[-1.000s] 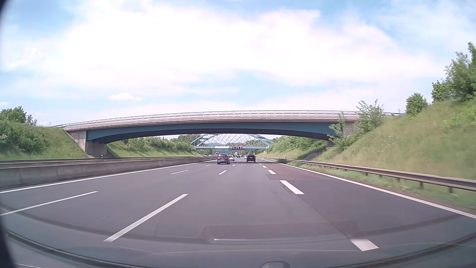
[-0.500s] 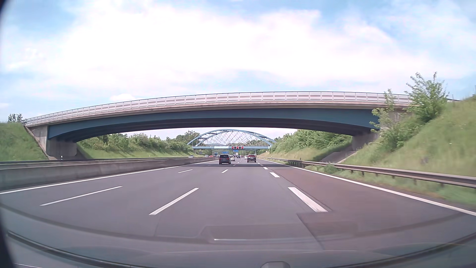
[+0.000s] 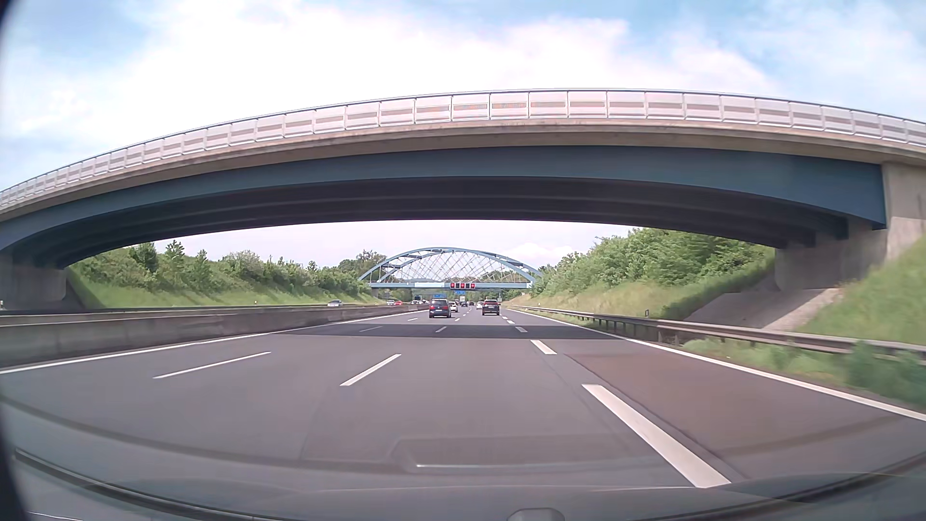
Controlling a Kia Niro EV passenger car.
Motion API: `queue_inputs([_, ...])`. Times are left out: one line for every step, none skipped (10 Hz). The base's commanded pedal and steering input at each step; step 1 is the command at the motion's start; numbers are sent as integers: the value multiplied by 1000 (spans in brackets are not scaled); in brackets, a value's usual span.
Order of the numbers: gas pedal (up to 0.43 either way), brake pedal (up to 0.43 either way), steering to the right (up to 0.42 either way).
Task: Follow the waypoints while adhering to traffic rules and regulations
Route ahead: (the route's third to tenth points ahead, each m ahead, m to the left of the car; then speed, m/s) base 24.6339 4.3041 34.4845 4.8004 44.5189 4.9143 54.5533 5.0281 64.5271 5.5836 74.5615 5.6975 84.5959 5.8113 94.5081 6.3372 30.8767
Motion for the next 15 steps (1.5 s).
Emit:
queue_inputs([169,0,-1])
queue_inputs([157,0,-1])
queue_inputs([157,0,-1])
queue_inputs([157,0,-1])
queue_inputs([157,0,-1])
queue_inputs([157,0,-1])
queue_inputs([157,0,-1])
queue_inputs([157,0,-1])
queue_inputs([157,0,-1])
queue_inputs([157,0,-1])
queue_inputs([157,0,-1])
queue_inputs([157,0,-1])
queue_inputs([157,0,-1])
queue_inputs([150,0,-1])
queue_inputs([150,0,-1])
